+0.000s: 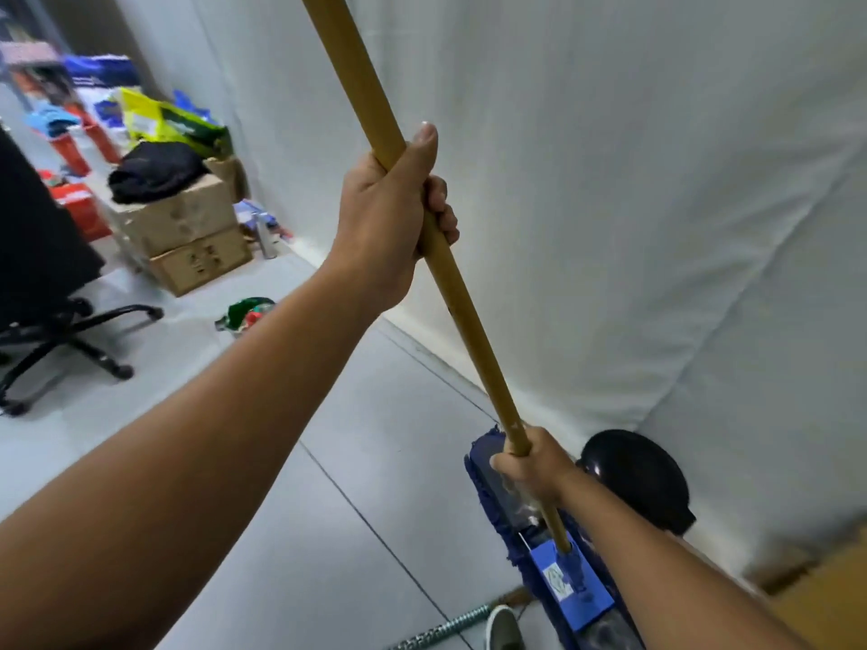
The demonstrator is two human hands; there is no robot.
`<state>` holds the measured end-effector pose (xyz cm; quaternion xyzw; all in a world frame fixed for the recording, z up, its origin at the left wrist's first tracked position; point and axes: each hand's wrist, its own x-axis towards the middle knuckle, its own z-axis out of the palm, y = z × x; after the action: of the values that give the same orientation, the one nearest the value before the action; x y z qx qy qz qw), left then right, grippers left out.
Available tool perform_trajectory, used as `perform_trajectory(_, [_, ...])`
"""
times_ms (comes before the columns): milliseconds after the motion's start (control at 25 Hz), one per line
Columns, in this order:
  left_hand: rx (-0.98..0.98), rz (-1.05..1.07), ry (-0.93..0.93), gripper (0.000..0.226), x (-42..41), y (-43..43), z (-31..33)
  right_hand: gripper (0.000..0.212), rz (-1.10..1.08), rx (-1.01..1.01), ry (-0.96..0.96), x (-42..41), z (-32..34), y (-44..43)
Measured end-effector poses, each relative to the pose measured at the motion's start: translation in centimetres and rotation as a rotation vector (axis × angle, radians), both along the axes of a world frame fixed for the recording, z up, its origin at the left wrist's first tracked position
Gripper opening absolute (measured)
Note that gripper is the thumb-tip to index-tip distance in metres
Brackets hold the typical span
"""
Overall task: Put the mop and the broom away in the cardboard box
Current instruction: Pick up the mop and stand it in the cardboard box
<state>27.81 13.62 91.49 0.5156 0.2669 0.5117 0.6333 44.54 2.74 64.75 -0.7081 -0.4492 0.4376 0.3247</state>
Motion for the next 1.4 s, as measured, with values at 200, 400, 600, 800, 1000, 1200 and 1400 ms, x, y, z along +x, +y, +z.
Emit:
perform_trajectory(200, [0.02,-0.229,-0.042,0.02,5.8,-5.0,-0.3,0.037,-0.195,-0.013,0.009,3.4,0.2,-9.2])
perform_trajectory(400, [-0.013,-0.504,-0.059,0.019,13.7,-13.5,0.4,0.03,-0.472,-0.064,-0.128,7.8,0.6,-20.8])
perform_trajectory(600, [-0.006,-0.749,-0.069,0.018,21.1,-23.9,0.9,0.032,-0.694,-0.08,-0.15,11.6,1.0,-32.4])
perform_trajectory(800, [0.039,-0.921,-0.055,0.016,28.6,-37.2,0.9,0.032,-0.875,-0.101,-0.098,15.4,1.0,-44.9])
perform_trajectory(1000, [0.114,-1.066,-0.061,0.014,34.7,-49.0,0.5,0.035,-0.978,-0.094,-0.058,19.4,1.3,-55.2])
perform_trajectory(1200, [0.154,-1.195,-0.089,0.014,39.1,-58.2,0.2,0.033,-1.174,-0.115,-0.16,21.9,1.3,-63.5])
perform_trajectory(1400, [0.195,-1.329,-0.102,0.011,42.3,-65.9,-0.8,0.029,-1.38,-0.158,-0.327,23.1,0.8,-69.1])
